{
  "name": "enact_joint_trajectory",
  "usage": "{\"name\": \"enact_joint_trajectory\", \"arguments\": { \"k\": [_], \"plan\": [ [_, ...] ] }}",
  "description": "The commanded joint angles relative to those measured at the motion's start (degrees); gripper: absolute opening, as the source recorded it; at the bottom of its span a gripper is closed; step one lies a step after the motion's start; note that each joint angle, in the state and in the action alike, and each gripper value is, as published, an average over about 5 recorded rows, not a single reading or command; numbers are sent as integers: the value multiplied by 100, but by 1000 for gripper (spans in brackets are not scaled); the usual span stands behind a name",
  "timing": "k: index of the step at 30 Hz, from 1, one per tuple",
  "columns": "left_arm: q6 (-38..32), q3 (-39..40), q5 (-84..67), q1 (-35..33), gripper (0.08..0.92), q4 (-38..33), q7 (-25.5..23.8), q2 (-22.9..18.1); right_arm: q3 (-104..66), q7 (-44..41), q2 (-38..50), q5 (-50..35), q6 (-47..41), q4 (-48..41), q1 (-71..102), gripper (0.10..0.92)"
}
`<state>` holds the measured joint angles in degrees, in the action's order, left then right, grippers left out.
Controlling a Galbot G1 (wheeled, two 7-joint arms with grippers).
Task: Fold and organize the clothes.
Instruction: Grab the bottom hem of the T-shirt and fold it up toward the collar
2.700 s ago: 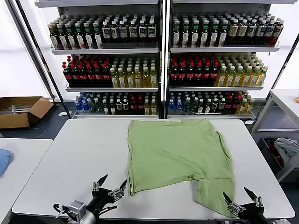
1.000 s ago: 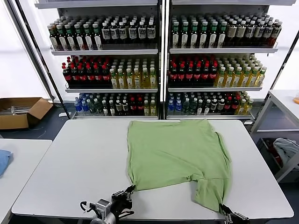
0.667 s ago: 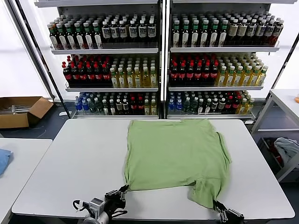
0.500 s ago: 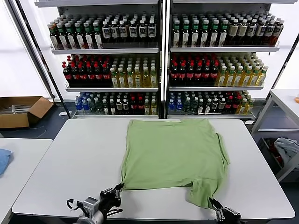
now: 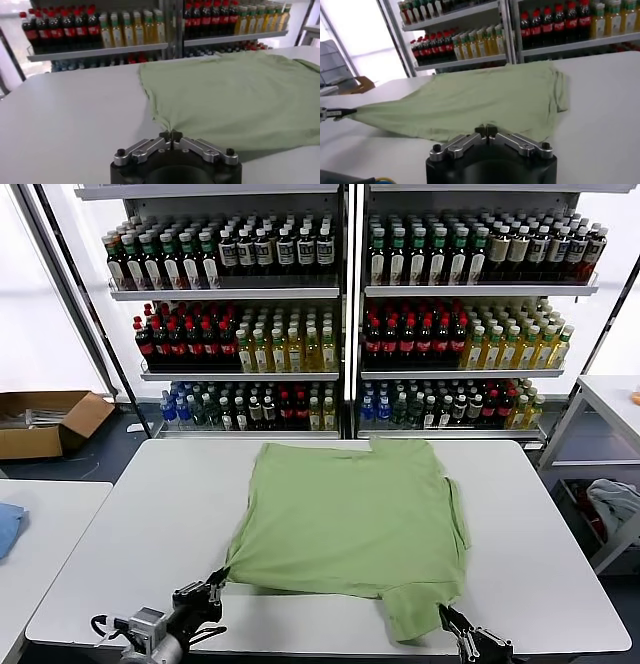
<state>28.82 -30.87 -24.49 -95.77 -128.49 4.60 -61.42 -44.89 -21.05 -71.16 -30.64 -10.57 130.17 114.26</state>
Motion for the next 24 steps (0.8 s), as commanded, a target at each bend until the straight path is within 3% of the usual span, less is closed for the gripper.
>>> {"name": "enact_joint_trajectory", "arguments": {
  "k": [1, 14, 24],
  "plan": [
    [-45, -886, -431, -824, 85, -589, -31, -67, 64, -163, -3, -241, 72, 46, 54, 107],
    [-79, -283, -991, 599, 85, -211, 42, -206, 742, 77, -104, -464, 15, -658, -1716, 107],
    [-83, 202, -1709, 2017, 85, 888, 190, 348, 687, 535, 194, -952, -131, -1214, -2944, 107]
  ]
}}
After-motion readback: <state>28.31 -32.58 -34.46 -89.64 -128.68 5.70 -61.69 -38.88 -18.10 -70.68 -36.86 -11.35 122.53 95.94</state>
